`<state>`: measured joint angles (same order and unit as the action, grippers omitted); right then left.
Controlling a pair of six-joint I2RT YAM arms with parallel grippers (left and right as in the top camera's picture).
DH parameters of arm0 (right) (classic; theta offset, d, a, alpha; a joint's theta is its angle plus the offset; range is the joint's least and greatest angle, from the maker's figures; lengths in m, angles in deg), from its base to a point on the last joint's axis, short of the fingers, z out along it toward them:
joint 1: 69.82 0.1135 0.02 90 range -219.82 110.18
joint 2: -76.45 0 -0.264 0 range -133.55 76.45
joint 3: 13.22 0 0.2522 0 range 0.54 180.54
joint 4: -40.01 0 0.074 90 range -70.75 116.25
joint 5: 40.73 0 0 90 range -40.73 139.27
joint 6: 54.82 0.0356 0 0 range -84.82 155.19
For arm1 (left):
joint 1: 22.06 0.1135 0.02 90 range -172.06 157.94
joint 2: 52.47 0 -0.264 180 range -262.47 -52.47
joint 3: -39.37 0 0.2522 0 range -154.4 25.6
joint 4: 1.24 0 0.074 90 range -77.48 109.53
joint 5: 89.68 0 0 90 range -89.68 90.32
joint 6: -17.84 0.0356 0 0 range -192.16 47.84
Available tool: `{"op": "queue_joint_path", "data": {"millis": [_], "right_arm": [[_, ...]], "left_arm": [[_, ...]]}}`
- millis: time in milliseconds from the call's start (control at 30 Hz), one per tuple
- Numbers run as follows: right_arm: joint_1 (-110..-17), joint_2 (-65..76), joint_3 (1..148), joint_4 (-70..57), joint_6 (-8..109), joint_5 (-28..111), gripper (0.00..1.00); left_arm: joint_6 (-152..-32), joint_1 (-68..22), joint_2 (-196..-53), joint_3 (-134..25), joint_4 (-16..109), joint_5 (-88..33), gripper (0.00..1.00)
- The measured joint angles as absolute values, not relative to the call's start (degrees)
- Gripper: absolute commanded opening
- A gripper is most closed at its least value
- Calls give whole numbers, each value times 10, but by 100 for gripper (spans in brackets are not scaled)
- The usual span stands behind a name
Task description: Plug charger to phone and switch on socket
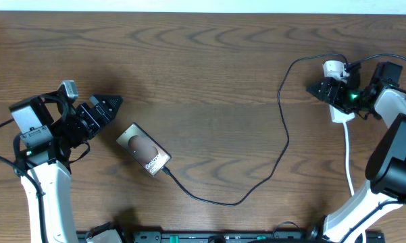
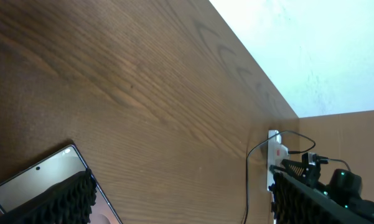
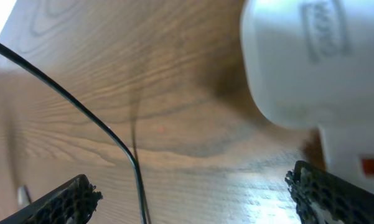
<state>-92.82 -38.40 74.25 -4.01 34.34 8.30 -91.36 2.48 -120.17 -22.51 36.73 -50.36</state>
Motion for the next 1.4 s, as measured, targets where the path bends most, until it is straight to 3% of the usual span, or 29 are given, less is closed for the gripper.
{"op": "queue_joint_path", "data": {"millis": [633, 1400], "right_arm": [[-935, -6, 736, -106, 369, 207, 99], [-935, 2, 736, -108, 376, 218, 99]], "left_arm": [[-913, 25, -1202, -225, 373, -442, 88], [-913, 17, -1202, -225, 379, -430, 88]]}}
